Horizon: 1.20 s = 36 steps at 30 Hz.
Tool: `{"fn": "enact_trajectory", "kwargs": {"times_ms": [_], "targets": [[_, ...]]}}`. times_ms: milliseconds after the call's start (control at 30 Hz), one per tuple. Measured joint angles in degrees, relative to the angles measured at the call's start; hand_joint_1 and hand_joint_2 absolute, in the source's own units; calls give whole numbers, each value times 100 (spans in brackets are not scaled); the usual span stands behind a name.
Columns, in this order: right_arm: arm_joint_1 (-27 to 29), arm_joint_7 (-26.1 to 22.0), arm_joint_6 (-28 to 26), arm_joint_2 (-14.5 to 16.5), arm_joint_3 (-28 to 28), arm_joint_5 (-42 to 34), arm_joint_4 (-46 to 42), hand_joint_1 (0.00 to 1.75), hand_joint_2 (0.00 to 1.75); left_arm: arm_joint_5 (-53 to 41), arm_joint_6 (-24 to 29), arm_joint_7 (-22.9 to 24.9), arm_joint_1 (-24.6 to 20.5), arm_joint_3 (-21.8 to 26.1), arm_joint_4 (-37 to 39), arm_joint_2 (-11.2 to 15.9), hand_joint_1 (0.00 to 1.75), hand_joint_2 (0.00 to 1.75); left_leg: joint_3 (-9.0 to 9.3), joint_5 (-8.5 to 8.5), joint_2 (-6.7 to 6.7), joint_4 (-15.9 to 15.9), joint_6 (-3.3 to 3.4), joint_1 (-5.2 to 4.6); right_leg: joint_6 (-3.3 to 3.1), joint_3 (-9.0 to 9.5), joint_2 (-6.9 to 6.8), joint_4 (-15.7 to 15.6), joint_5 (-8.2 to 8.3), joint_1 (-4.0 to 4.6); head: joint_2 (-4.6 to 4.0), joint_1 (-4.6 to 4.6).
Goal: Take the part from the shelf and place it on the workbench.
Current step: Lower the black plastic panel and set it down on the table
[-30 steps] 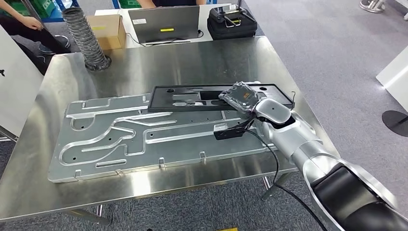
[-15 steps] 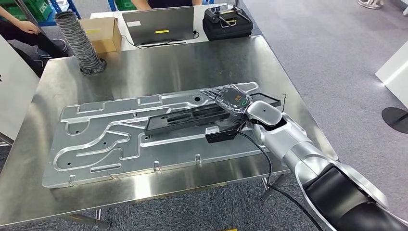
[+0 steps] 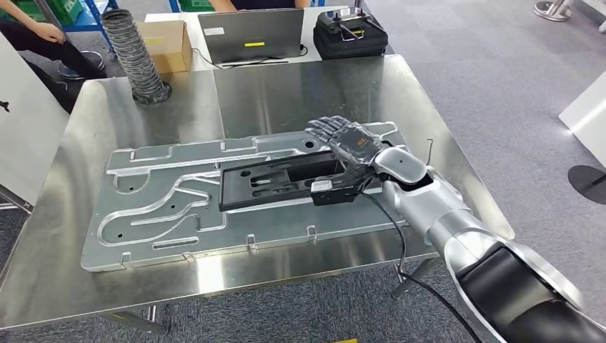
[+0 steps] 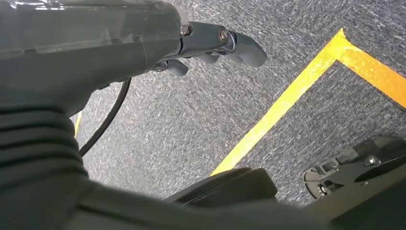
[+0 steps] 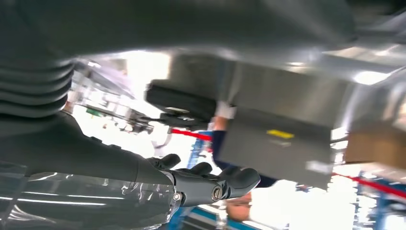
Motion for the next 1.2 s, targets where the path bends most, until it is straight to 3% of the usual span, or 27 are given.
{"fn": "enact_trajectory", "kwargs": {"times_ms": [33,100,200,233,300,333,367,400,500,567,667,733,767,800,900,1000,1067,1133,1200], "targets": [[-40,45,57,-93,-42,-34,-74,0,0,20,-5,-6,8,1,0,1,0,0,-8,-1,1,0,-11,-8,-30,106,-8,-233,59,24,0,0],[-88,97,180,-330,-132,-113,-262,0,0,61,-11,-15,24,4,0,7,0,0,-14,-1,8,-11,-49,-11,-37,136,-14,-339,60,48,0,0],[-65,127,383,-791,-327,-259,-669,0,0,128,-16,-32,58,10,-2,26,0,0,-39,-111,16,87,-122,-22,-52,218,-33,-466,100,-10,0,1],[-52,145,419,-926,-405,-291,-796,0,0,142,-19,-36,74,11,-2,32,0,0,-123,-244,20,291,-147,-18,-57,242,-43,-500,112,-33,0,1],[26,250,466,-1271,-570,-405,-1079,0,0,181,-28,-41,105,19,-2,44,0,0,-441,-595,25,1010,-194,17,-72,252,-45,-505,107,-37,0,1],[139,333,487,-1526,-668,-533,-1294,0,0,215,-31,-45,117,30,-2,52,0,0,-596,-707,26,1334,-212,36,-69,257,-47,-498,99,-38,0,1],[335,427,493,-1857,-791,-737,-1573,0,0,261,-27,-54,127,45,-2,61,0,0,-671,-711,26,1481,-223,51,-51,270,-50,-492,83,-40,0,0],[645,516,459,-2286,-982,-1036,-1926,0,0,317,-13,-71,135,68,-2,68,0,0,-630,-593,27,1377,-227,63,-18,297,-77,-482,55,-45,0,0],[2342,534,314,-3641,-2236,-1868,-3109,0,0,492,54,-155,224,168,-1,77,0,0,-125,-122,-25,371,-218,108,106,436,-296,-442,-84,-28,0,1],[3756,209,542,-3940,-3760,-1765,-3870,0,0,585,84,-220,344,248,2,84,0,0,45,-116,-61,69,-152,108,159,473,-381,-425,-129,2,0,10],[5154,-409,1081,-3453,-6430,-1050,-4720,0,0,673,65,-320,405,346,3,86,0,0,78,-135,-33,20,1,62,239,462,-320,-401,-171,-45,0,20],[5588,-783,1320,-2937,-7912,-545,-4962,0,0,701,47,-361,388,392,3,73,0,0,110,-104,-52,-17,72,64,294,354,-190,-125,-385,-84,0,21],[5687,-923,1383,-2743,-8394,-368,-5013,0,0,709,42,-368,386,411,2,73,0,0,111,-97,-58,-23,87,65,309,285,-119,43,-498,-92,0,21],[5731,-1025,1412,-2617,-8695,-258,-5038,0,0,714,39,-370,385,424,2,74,0,0,109,-94,-60,-23,95,64,317,219,-81,184,-583,-93,0,21],[5767,-1143,1432,-2500,-8927,-146,-5052,0,0,716,36,-370,387,434,2,74,0,0,108,-95,-60,-23,99,63,327,125,-60,379,-680,-93,0,20],[5908,-1390,1494,-2123,-9658,119,-5110,0,0,722,25,-372,394,454,2,74,0,0,103,-98,-59,-22,115,38,334,-151,-41,915,-867,-98,0,21],[6029,-1179,1631,-1579,-10723,534,-5163,0,0,735,-4,-392,370,478,3,72,0,0,124,-109,1,-28,115,-25,244,71,-56,439,-564,-66,0,21],[6048,-681,1423,-1015,-11702,1068,-4823,0,0,744,-39,-423,335,502,3,64,0,0,159,-114,61,-45,76,-50,111,449,-66,-341,-196,13,0,20],[5999,-325,714,-648,-12190,1465,-3903,0,0,731,-69,-434,330,517,4,50,0,0,178,-98,74,-67,11,-20,33,482,-45,-435,-154,68,0,20]]}}
